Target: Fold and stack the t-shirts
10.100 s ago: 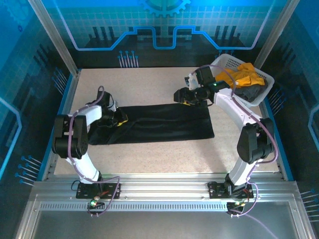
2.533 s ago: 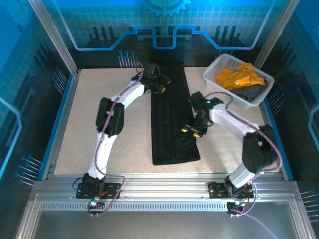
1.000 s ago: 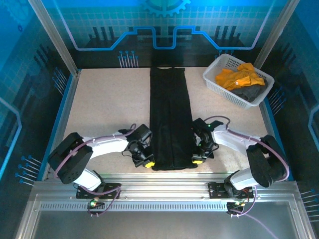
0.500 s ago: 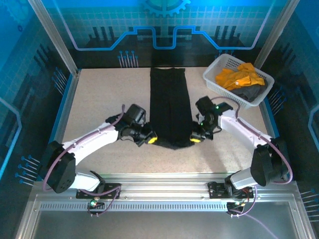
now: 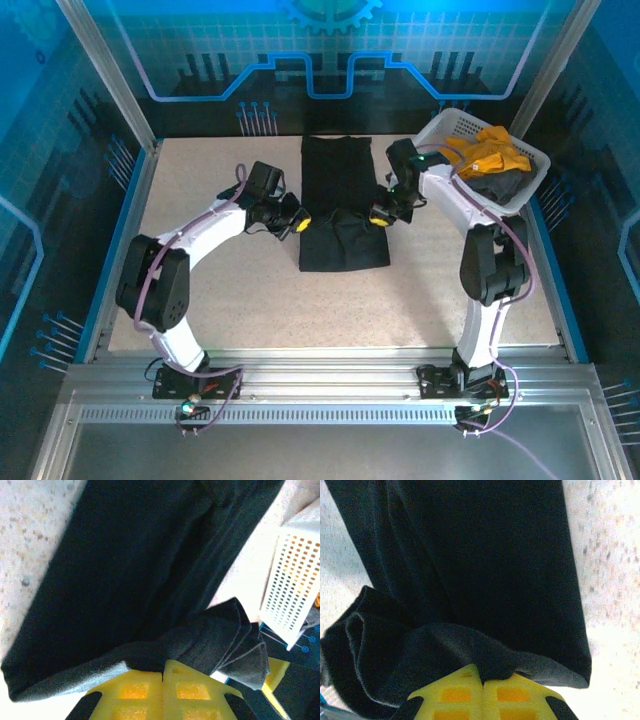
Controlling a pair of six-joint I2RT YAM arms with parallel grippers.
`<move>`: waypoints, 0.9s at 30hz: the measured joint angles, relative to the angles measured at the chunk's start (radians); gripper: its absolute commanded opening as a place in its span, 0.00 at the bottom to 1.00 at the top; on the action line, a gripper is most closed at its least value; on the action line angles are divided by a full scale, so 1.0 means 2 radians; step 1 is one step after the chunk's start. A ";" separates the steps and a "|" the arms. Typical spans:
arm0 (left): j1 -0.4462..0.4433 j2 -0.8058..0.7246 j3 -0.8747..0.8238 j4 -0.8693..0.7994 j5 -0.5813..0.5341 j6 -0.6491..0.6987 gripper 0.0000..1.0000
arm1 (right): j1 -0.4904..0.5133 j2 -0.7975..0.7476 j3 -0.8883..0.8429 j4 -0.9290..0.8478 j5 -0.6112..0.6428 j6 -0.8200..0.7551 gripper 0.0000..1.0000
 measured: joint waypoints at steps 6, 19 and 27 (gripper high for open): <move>0.014 0.058 0.042 0.002 0.000 0.013 0.00 | -0.009 0.062 0.060 -0.001 0.003 0.000 0.00; 0.023 0.122 0.102 -0.004 -0.001 0.036 0.57 | -0.030 0.128 0.107 -0.011 0.006 0.004 0.50; 0.021 -0.014 -0.023 -0.003 -0.028 0.020 0.55 | -0.035 0.020 -0.014 0.020 0.019 -0.005 0.56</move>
